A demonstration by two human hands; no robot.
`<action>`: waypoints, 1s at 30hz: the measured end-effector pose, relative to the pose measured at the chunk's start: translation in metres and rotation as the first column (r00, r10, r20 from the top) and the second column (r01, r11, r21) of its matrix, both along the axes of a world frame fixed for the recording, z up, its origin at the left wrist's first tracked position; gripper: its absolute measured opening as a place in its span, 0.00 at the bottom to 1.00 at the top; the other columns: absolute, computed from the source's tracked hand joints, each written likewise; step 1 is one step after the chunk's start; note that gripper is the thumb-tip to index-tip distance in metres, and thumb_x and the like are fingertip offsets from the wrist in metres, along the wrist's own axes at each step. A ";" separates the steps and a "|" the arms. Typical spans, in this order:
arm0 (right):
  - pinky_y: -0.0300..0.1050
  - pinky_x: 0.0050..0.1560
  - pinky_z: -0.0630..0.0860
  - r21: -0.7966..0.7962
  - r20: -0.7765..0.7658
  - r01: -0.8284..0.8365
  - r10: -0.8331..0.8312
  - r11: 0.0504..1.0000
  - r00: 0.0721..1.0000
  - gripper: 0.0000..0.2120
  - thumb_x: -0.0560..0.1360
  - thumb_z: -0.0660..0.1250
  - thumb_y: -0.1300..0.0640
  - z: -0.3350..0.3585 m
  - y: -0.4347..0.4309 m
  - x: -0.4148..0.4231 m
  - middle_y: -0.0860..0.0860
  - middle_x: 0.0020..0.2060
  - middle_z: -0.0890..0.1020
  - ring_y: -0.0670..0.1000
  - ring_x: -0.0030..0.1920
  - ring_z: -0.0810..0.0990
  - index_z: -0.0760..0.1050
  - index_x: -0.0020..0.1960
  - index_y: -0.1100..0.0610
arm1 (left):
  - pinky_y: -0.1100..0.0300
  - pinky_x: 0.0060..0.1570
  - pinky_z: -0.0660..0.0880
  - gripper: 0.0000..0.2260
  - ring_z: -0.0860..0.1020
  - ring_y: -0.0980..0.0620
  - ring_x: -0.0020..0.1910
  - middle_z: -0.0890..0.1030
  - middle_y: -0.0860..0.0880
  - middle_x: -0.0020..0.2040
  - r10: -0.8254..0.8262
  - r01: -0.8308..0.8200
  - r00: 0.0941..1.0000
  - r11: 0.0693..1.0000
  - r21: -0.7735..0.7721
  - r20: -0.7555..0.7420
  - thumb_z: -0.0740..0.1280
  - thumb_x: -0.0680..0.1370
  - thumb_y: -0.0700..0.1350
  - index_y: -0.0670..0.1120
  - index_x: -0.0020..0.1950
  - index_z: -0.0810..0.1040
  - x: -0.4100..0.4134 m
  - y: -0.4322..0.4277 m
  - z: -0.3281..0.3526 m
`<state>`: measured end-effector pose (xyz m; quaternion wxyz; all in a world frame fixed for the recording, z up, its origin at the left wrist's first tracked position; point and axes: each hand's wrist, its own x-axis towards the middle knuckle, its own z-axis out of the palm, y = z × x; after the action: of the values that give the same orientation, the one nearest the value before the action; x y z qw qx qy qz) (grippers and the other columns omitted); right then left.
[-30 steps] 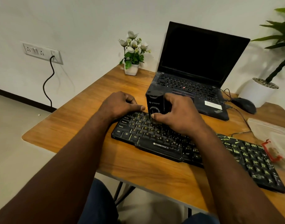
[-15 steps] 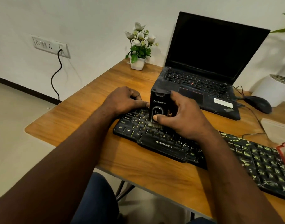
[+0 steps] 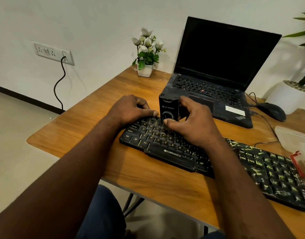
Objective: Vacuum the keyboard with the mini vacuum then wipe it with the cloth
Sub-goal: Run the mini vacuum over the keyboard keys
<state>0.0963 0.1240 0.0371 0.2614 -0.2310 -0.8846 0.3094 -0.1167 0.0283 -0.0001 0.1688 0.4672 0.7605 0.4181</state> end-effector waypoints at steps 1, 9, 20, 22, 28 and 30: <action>0.36 0.48 0.82 -0.045 0.000 -0.036 0.036 0.998 0.999 0.26 0.71 0.80 0.53 0.000 -0.001 0.001 0.39 0.54 0.83 0.42 0.49 0.83 0.76 0.66 0.46 | 0.45 0.48 0.83 0.14 0.84 0.51 0.39 0.86 0.53 0.37 0.001 0.000 1.000 1.000 0.007 -0.007 0.77 0.72 0.58 0.49 0.37 0.84 -0.001 0.001 0.000; 0.38 0.54 0.80 0.110 0.008 0.055 -0.056 0.992 0.998 0.28 0.71 0.80 0.52 -0.003 0.001 -0.005 0.42 0.58 0.84 0.42 0.55 0.82 0.76 0.68 0.49 | 0.41 0.51 0.82 0.16 0.85 0.51 0.41 0.86 0.53 0.37 0.002 -0.002 1.000 1.000 -0.007 -0.007 0.78 0.70 0.61 0.49 0.38 0.85 0.000 0.000 0.001; 0.50 0.50 0.85 -0.052 0.074 -0.133 0.137 0.990 0.988 0.22 0.68 0.80 0.56 0.004 0.002 0.007 0.44 0.49 0.84 0.44 0.50 0.84 0.76 0.58 0.47 | 0.48 0.47 0.82 0.19 0.84 0.53 0.39 0.86 0.54 0.36 0.017 -0.016 1.000 1.000 0.004 -0.008 0.75 0.66 0.65 0.49 0.37 0.85 0.002 0.000 0.001; 0.51 0.51 0.85 -0.112 0.112 -0.132 0.144 0.985 0.983 0.22 0.67 0.81 0.58 0.009 0.011 0.018 0.45 0.48 0.85 0.44 0.49 0.85 0.76 0.56 0.46 | 0.47 0.49 0.82 0.18 0.84 0.54 0.41 0.86 0.54 0.37 0.023 -0.023 1.000 1.000 -0.009 -0.017 0.78 0.69 0.64 0.49 0.38 0.85 0.001 0.000 0.000; 0.49 0.47 0.84 -0.086 0.108 -0.161 0.170 0.983 0.979 0.20 0.66 0.82 0.56 0.007 0.008 0.013 0.46 0.45 0.84 0.46 0.47 0.85 0.75 0.50 0.45 | 0.45 0.49 0.82 0.17 0.84 0.53 0.40 0.85 0.54 0.36 0.015 -0.016 0.999 1.000 -0.007 -0.037 0.77 0.70 0.63 0.49 0.37 0.84 0.000 0.001 -0.001; 0.47 0.45 0.83 0.005 0.109 -0.167 0.165 0.986 0.980 0.20 0.66 0.82 0.54 0.003 0.001 0.004 0.45 0.45 0.83 0.46 0.47 0.83 0.74 0.49 0.46 | 0.45 0.47 0.81 0.16 0.83 0.53 0.38 0.85 0.53 0.35 0.005 -0.005 0.999 1.000 -0.001 -0.051 0.76 0.69 0.62 0.50 0.36 0.83 -0.001 0.001 0.000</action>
<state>0.0999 0.1246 0.0399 0.1881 -0.1710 -0.9158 0.3109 -0.1175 0.0295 -0.0004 0.1488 0.4757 0.7660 0.4061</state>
